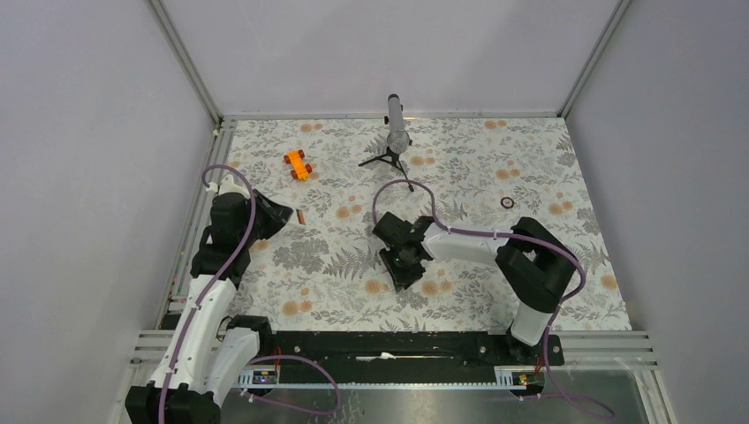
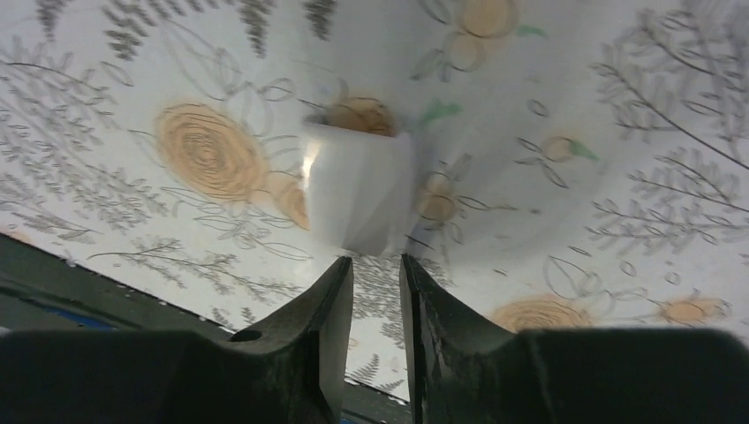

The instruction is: Load the batteries into the remote control

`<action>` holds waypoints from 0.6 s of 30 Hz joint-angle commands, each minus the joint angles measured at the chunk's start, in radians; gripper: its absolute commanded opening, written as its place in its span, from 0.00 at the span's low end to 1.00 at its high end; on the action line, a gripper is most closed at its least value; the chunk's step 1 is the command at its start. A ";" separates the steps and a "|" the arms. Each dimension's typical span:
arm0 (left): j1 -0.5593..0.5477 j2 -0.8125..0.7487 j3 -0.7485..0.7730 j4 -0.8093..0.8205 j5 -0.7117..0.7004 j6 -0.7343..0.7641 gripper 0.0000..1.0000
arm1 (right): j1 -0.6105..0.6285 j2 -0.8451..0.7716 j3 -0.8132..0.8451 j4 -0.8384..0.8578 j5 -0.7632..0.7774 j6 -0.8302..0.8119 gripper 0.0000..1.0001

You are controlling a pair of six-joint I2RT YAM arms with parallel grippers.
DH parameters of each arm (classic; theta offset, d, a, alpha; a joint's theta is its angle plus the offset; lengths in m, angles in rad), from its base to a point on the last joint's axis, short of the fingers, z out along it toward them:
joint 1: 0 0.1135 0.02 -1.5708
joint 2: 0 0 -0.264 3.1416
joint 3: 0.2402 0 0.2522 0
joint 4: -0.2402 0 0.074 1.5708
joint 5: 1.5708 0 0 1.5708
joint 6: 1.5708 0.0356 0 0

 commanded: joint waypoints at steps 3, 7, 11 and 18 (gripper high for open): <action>-0.002 -0.028 0.029 0.002 -0.032 0.030 0.00 | 0.049 0.111 0.073 0.084 0.015 0.010 0.38; -0.002 -0.019 0.036 -0.002 -0.036 0.037 0.00 | 0.050 0.129 0.110 0.144 0.045 -0.008 0.39; -0.002 -0.012 0.042 -0.001 -0.052 0.042 0.00 | 0.050 0.135 0.142 0.163 -0.002 -0.032 0.45; -0.001 -0.011 0.064 -0.023 -0.091 0.065 0.00 | 0.050 -0.009 0.112 0.161 0.046 -0.109 0.64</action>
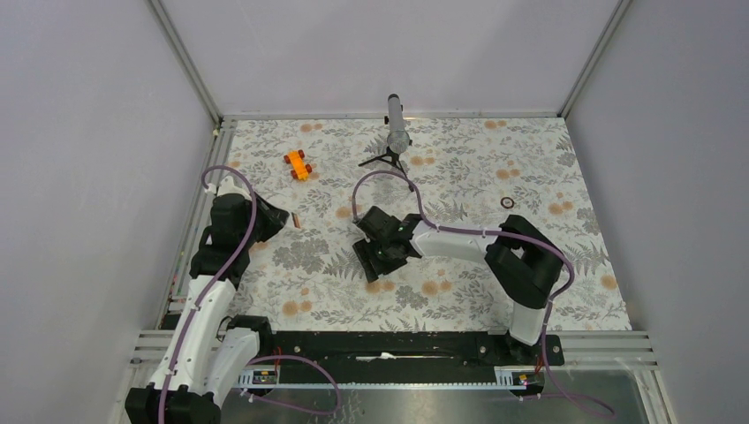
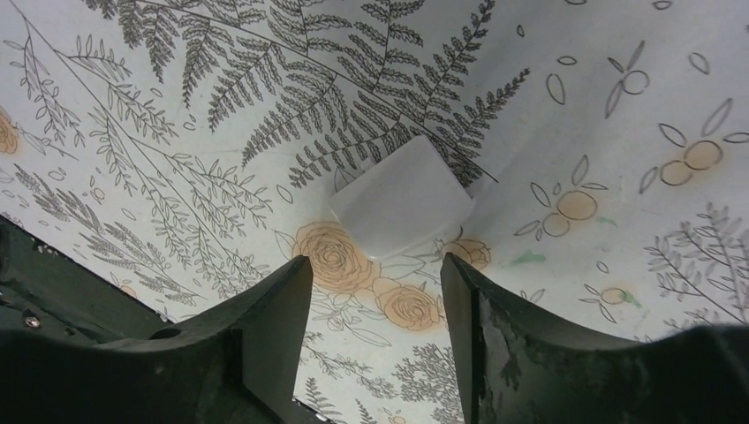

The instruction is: Load the batteries into the remote control

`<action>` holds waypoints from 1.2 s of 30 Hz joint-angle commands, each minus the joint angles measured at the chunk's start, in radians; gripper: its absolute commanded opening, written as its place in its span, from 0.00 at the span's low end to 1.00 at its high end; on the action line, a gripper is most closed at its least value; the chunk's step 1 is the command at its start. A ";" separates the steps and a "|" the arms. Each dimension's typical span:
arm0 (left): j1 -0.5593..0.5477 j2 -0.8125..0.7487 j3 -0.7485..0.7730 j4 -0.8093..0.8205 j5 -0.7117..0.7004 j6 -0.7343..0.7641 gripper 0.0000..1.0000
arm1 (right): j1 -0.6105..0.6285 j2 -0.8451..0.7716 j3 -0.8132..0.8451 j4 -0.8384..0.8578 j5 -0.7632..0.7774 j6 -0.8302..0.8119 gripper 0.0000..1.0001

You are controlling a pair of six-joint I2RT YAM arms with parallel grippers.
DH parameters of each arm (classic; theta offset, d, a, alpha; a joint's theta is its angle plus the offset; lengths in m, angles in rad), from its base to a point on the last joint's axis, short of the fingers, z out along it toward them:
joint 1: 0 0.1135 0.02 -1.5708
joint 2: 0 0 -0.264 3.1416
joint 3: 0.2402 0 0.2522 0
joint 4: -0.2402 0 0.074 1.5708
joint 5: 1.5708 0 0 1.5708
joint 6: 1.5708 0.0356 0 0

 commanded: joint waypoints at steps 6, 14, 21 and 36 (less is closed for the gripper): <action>-0.001 0.013 0.063 0.034 -0.031 0.027 0.00 | 0.005 -0.147 -0.027 -0.006 0.055 -0.344 0.87; -0.001 0.006 0.078 0.017 -0.058 0.044 0.00 | 0.006 0.003 0.102 -0.123 0.083 -0.587 0.93; 0.003 0.017 0.082 0.016 -0.067 0.047 0.00 | 0.010 0.049 0.144 -0.106 0.016 -0.646 0.93; 0.012 0.026 0.089 0.013 -0.074 0.064 0.00 | 0.040 0.152 0.233 -0.221 0.030 -0.720 0.85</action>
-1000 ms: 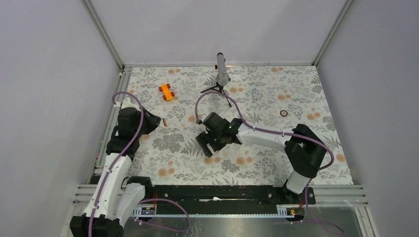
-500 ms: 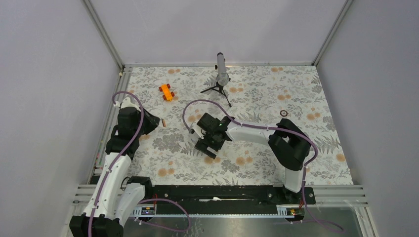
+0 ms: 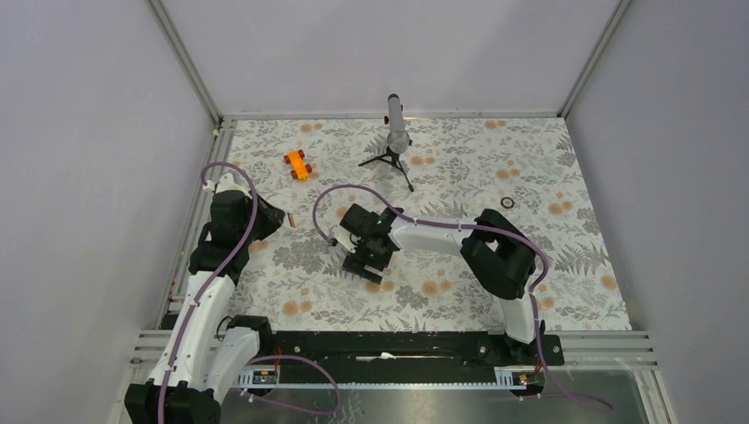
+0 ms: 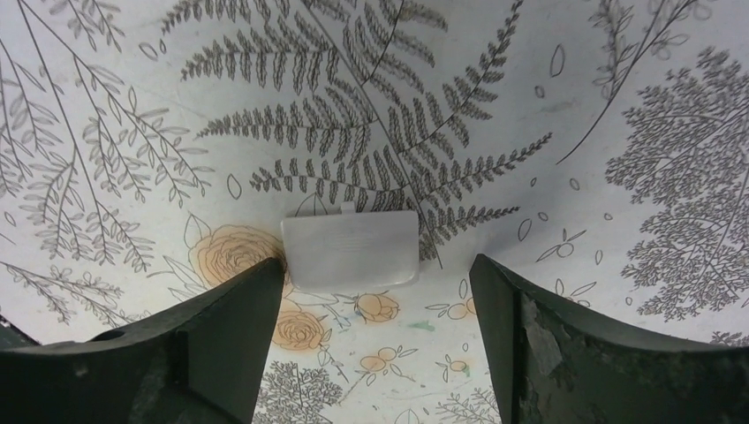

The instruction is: Load the batteries into the remote control

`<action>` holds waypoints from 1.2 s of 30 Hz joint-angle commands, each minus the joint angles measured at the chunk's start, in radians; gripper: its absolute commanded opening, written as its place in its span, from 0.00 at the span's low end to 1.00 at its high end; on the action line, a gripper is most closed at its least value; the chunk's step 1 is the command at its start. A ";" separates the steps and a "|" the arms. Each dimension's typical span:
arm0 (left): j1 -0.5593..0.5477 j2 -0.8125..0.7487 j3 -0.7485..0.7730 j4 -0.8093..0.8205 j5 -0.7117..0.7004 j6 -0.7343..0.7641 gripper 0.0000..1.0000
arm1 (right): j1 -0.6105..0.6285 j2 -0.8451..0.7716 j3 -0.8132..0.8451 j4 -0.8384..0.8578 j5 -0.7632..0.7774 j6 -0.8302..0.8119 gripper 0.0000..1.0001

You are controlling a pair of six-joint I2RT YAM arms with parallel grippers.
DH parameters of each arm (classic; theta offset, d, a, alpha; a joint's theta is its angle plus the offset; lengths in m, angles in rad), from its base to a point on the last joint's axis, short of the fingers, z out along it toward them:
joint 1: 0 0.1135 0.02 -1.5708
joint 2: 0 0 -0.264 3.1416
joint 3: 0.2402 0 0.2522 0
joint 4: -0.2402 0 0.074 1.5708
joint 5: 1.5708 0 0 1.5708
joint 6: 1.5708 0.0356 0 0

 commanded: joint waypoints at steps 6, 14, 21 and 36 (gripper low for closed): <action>0.012 0.006 0.057 0.047 -0.022 0.024 0.00 | 0.028 0.023 0.014 -0.077 -0.043 -0.054 0.72; 0.014 0.016 0.057 0.051 -0.020 0.024 0.00 | 0.030 0.042 0.016 -0.080 -0.033 -0.055 0.58; 0.015 0.017 0.054 0.054 -0.006 0.040 0.00 | 0.030 -0.007 -0.018 -0.007 0.019 0.001 0.46; -0.074 0.049 -0.168 0.444 0.435 -0.022 0.00 | 0.014 -0.331 -0.181 0.111 0.030 0.132 0.46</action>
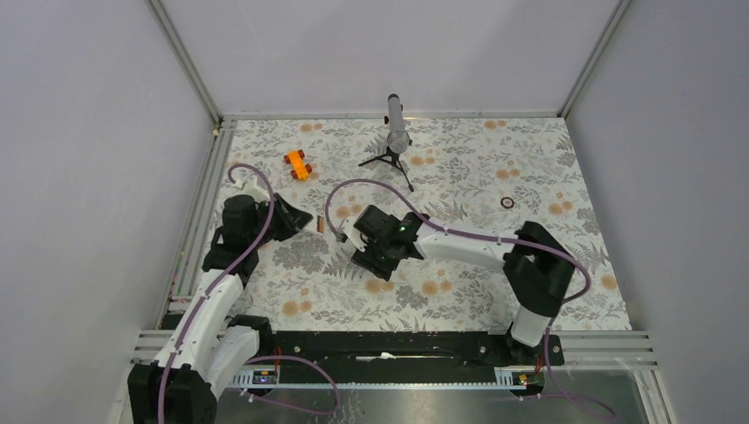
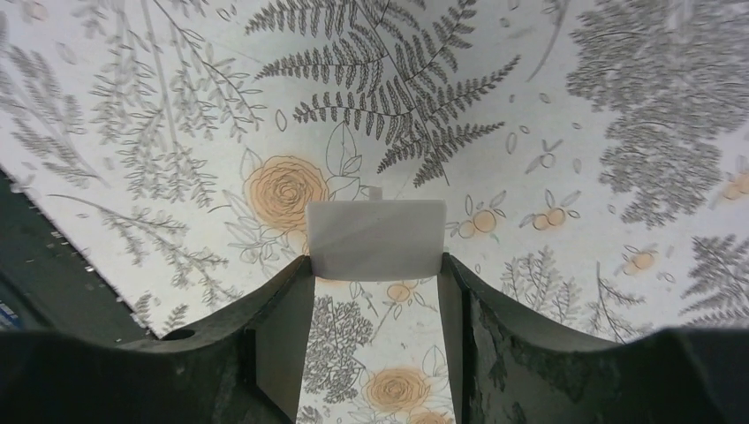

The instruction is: Load the batteries into the remote control

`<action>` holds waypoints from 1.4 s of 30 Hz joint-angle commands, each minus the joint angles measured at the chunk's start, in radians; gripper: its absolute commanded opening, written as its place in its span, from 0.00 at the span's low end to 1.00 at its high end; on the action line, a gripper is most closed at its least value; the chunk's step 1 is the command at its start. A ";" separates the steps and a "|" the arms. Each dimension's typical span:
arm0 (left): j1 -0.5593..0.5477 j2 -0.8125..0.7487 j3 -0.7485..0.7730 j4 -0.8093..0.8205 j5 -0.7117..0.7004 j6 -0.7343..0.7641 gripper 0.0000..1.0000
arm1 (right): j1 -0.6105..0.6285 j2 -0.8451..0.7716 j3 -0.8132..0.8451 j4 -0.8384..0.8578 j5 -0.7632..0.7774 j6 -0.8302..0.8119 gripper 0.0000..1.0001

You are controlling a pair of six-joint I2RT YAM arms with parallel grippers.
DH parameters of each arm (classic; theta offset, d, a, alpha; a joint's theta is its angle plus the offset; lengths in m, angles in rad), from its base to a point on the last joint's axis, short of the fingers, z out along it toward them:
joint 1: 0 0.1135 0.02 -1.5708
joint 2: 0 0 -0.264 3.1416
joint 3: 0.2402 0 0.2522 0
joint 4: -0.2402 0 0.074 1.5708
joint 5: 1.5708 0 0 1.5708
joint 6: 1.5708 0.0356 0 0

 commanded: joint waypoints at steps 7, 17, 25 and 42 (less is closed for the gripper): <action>-0.119 0.065 -0.134 0.454 0.252 -0.104 0.00 | -0.010 -0.249 -0.071 0.115 0.001 0.077 0.46; -0.224 0.123 -0.120 0.532 0.323 -0.085 0.00 | -0.010 -0.250 0.014 0.104 0.019 0.106 0.47; -0.253 0.167 -0.020 0.321 0.363 -0.042 0.00 | -0.009 -0.225 0.055 0.086 0.070 0.108 0.47; -0.264 0.173 0.003 0.272 0.368 -0.038 0.00 | -0.009 -0.215 0.063 0.091 0.029 0.099 0.48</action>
